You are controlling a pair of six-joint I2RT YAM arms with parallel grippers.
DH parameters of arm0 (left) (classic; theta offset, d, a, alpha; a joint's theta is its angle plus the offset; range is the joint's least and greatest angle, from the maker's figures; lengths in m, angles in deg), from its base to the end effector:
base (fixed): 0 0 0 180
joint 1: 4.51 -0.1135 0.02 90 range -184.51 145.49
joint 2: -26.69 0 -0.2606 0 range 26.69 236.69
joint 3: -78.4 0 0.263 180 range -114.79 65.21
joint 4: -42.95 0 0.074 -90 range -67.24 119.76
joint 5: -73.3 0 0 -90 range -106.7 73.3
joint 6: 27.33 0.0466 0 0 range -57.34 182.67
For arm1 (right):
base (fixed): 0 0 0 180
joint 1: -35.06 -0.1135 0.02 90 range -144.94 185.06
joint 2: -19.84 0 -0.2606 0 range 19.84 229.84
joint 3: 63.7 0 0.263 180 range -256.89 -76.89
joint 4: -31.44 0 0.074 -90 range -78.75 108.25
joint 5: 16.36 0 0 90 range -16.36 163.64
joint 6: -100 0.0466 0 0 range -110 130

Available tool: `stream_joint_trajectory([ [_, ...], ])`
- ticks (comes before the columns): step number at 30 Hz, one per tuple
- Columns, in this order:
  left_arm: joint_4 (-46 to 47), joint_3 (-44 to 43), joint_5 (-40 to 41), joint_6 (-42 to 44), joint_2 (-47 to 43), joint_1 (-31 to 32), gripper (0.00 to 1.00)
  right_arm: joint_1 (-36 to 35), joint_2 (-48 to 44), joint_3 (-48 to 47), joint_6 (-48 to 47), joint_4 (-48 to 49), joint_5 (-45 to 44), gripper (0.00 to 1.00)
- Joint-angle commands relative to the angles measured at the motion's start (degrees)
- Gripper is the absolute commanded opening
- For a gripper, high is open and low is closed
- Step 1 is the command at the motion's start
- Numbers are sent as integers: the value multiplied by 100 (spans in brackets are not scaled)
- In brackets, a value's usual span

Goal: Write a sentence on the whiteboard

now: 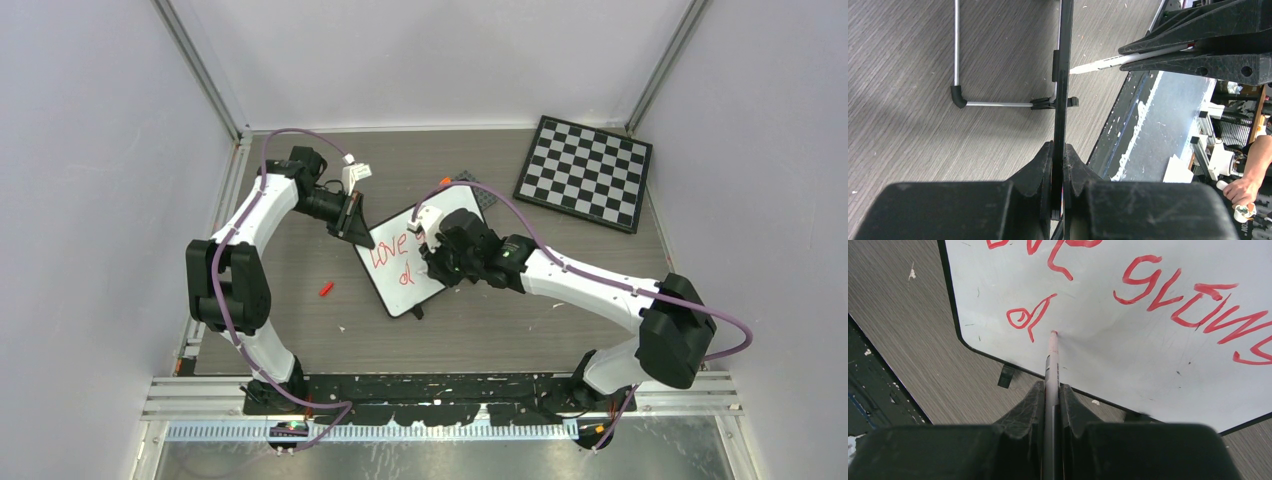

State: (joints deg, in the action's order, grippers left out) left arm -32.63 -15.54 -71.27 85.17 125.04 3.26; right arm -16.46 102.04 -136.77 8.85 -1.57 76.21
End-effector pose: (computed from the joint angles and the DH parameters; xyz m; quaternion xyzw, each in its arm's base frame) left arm 0.3294 -0.0833 0.2516 0.2698 0.8442 -0.4430 0.1354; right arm 0.2060 0.2625 0.2491 -0.4135 0.8149 0.1911 0.3582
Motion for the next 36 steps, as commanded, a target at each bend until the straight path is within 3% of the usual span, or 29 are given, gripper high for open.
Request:
stream_joint_trajectory([
  [1,68,68,412,-42,-8,76,0,-41,77,-265,18,262,-75,0],
  [36,42,90,456,12,-23,77,0,-191,12,37,-270,-63,-163,0],
])
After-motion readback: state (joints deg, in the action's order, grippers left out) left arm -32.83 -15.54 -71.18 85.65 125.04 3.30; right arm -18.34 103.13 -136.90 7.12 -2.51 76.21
